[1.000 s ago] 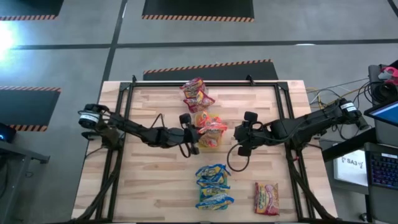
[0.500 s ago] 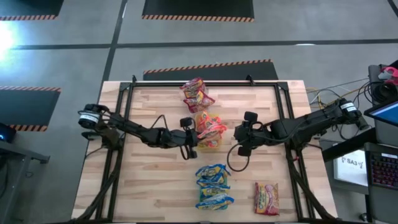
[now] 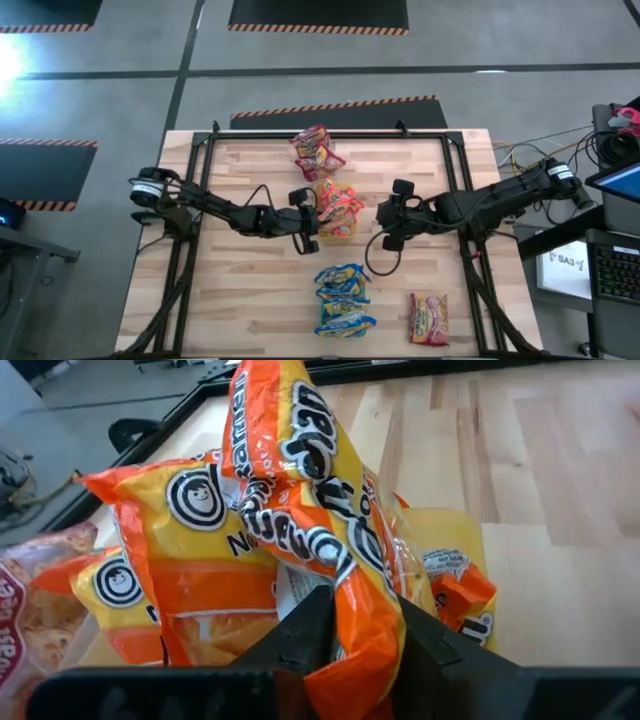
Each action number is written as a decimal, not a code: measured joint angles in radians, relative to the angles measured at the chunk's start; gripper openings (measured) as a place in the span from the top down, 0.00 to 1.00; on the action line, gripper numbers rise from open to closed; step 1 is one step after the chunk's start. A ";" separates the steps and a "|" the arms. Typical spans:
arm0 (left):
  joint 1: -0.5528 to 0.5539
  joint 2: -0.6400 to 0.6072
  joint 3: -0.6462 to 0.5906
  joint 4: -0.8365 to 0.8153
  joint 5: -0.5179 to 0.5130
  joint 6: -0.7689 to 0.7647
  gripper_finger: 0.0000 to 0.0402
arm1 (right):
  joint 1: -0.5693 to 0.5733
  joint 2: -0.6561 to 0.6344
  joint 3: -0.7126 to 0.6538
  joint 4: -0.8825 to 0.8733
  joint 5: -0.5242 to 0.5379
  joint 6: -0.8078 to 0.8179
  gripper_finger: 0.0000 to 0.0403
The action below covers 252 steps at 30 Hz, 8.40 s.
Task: Sort Maruchan noodles
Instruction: Put the orange noodle pack into the yellow bin, then put the red noodle pack into the transparent bin
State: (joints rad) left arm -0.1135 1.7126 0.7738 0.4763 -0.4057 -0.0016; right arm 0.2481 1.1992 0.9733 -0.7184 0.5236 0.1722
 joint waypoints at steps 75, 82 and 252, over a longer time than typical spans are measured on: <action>-0.265 -0.326 -0.019 -0.406 -0.671 -0.450 0.46 | 0.002 0.008 0.001 0.184 -0.145 0.041 0.59; -0.265 -0.326 -0.019 -0.411 -0.685 -0.452 0.46 | 0.002 0.023 0.001 0.282 -0.395 0.120 0.59; -0.311 -0.327 -0.023 -0.506 -0.690 -0.536 0.46 | 0.423 0.399 0.095 -0.334 -0.315 0.708 0.65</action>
State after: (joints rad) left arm -0.4248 1.3857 0.7509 -0.0296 -1.0953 -0.5372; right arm 0.6712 1.5982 1.0680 -1.0522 0.2085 0.8805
